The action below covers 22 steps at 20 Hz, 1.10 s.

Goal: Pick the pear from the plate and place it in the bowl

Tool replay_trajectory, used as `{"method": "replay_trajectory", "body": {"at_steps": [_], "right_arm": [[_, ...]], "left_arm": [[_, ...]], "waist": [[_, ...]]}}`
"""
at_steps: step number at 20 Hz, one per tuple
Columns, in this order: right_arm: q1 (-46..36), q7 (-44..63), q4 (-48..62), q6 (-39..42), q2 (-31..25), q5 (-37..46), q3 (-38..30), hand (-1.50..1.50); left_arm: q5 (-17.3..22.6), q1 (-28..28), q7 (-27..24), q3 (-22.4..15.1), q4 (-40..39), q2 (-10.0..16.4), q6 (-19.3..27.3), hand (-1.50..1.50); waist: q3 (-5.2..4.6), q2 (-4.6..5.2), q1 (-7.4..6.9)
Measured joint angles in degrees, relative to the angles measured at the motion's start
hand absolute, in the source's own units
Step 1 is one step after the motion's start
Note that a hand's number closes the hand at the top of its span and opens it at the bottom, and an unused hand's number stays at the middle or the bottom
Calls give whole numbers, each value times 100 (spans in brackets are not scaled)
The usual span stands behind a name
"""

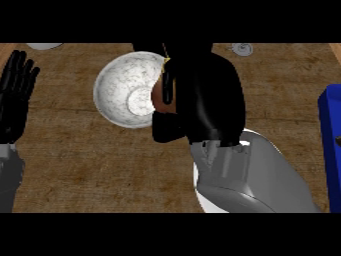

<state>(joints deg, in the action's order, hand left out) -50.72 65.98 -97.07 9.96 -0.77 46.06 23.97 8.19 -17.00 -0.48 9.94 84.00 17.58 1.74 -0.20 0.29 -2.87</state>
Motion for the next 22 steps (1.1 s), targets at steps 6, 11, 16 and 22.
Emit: {"method": "replay_trajectory", "body": {"at_steps": [6, 11, 16, 22], "right_arm": [[-608, -211, 1692, -610, 27, -377, 67, 150], [-895, -257, 2891, -1091, 30, -464, 327, 150], [-792, -376, 3725, -1948, 30, -630, 248, -150], [-609, -887, 4119, -3463, 40, -1217, 278, -150]], "left_arm": [[42, 67, -50, 52, 49, 18, -57, 0], [22, -40, -30, 36, -35, -6, -46, 0], [51, -95, -78, 64, -79, 47, -131, 0], [31, -207, -87, 45, -169, 24, -130, 0]], "waist": [[6, 13, -18], [8, 25, -19], [11, 55, -87], [18, 75, -147]]}}
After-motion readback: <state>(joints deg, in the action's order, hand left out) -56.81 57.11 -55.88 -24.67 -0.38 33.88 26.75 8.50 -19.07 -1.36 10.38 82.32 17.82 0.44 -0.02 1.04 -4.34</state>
